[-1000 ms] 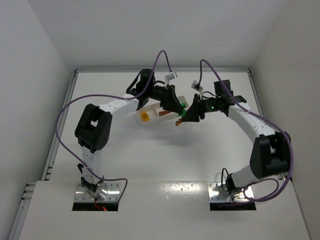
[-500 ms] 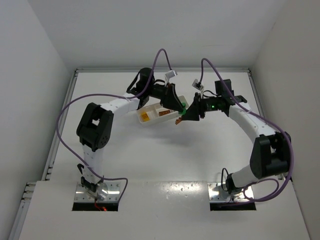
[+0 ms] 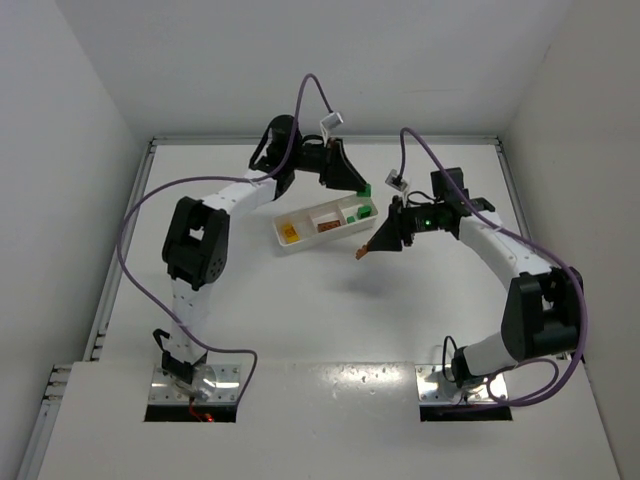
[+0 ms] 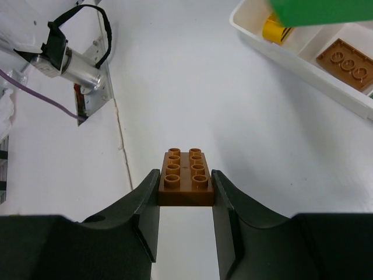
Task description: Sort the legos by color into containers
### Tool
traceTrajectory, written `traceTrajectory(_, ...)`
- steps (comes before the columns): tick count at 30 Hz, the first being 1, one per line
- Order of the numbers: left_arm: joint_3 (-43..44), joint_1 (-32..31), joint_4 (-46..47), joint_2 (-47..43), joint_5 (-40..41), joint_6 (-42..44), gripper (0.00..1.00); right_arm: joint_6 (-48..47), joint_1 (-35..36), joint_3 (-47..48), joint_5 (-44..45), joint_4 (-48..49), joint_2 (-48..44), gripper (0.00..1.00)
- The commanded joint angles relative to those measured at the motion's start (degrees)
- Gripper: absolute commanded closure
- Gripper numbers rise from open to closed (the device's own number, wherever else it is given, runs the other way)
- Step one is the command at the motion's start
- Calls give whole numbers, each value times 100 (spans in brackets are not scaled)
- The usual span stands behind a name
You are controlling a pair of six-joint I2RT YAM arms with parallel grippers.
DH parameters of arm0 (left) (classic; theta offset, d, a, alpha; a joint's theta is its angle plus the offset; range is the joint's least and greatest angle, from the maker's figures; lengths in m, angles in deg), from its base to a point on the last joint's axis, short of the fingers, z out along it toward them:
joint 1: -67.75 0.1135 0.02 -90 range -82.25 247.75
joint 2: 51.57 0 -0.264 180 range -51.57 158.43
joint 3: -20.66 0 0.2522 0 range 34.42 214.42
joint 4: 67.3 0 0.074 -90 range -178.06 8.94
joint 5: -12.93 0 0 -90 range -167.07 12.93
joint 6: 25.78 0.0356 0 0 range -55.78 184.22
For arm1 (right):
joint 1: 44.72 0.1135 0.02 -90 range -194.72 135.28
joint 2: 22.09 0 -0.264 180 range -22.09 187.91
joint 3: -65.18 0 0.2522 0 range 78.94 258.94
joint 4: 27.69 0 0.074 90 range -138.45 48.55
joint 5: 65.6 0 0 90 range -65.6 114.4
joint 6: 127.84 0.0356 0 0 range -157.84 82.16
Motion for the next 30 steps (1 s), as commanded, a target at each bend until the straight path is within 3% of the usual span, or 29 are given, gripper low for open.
traceTrajectory(1,500,-21,-1655,152,684,1674,95,-215,-83,-17,-32,33,-215,100)
traceTrajectory(2,720,-21,-2472,240,1010,2315,95,-215,-84,-17,-32,33,-215,100)
traceTrajectory(3,974,-99,-3881,302,1370,2939,95,-163,-84,-17,-32,33,-154,100)
traceTrajectory(4,1420,-231,-4391,355,1748,3850,95,-162,-145,53,21,86,-154,100)
traceTrajectory(5,1538,-293,-4675,355,2552,4077,95,-93,-146,54,21,86,-154,100)
traceTrajectory(11,1680,-478,-5020,522,4377,4228,95,285,-373,168,74,349,21,100)
traceTrajectory(18,1619,-531,-5406,689,5142,4413,95,585,-559,220,74,631,180,100)
traceTrajectory(27,1785,-583,-5407,1049,5241,4413,72,910,-673,273,127,886,286,100)
traceTrajectory(29,1855,-583,-5407,1120,5241,4413,66,910,-673,273,188,947,286,100)
traceTrajectory(30,1917,-583,-5407,1181,5241,4413,57,962,-673,273,188,947,338,100)
